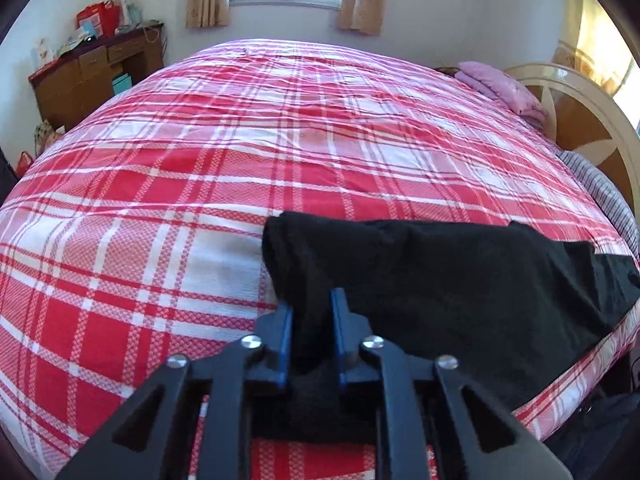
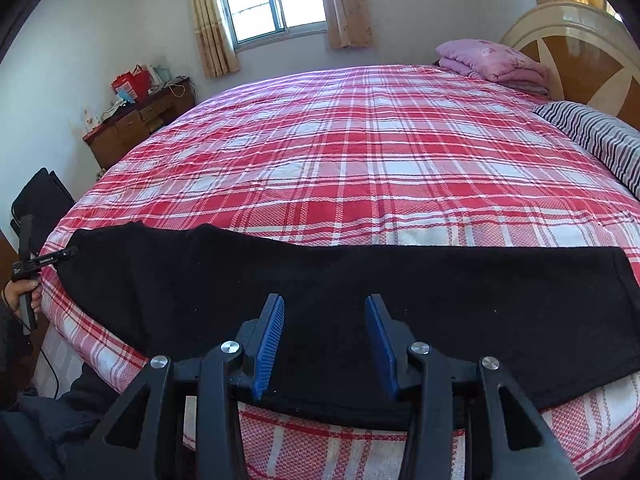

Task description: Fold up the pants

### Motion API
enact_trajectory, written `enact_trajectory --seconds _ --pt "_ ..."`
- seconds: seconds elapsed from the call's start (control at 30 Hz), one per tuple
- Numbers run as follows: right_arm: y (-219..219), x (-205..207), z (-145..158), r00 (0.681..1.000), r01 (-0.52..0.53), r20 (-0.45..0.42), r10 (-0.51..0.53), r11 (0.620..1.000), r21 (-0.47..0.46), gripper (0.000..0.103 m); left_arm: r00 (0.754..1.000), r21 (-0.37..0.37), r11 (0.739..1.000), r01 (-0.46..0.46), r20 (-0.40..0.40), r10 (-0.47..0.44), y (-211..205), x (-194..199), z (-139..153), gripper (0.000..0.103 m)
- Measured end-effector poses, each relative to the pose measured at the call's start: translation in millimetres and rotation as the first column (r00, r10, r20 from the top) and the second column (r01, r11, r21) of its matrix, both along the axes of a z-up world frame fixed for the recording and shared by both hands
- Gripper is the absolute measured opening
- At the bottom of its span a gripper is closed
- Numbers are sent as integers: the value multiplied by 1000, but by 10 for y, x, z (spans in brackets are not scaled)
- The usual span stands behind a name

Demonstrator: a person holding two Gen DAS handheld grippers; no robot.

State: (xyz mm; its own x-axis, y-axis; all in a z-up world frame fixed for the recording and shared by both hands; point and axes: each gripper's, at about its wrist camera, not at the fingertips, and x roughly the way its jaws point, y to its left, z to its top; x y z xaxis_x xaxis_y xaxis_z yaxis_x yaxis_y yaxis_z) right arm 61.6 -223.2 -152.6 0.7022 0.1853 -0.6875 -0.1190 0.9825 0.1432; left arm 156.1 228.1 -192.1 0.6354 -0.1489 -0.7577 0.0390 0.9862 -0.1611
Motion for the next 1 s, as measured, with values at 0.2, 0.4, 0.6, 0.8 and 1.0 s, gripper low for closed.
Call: enact_trajectory --seconds 0.2,0.4,0.6,0.8,1.0 --pt "0 13 -25 1000 1 -2 -1 1000 0 44 999 -3 999 -50 -20 50 246 -44 140 13" --pt "137 17 -83 999 -47 -23 47 999 -21 44 999 -42 998 -46 -28 45 340 -30 6 14" --pt "832 -9 -55 956 -292 -17 291 953 -83 44 999 26 998 -50 5 50 340 -81 127 31" --pt "1613 -49 -76 843 -535 -16 538 834 -137 44 998 51 999 -8 60 5 305 -395 335 43" --pt "2243 8 -249 741 -669 -85 666 722 -175 44 997 25 998 65 33 -66 137 -551 161 43"
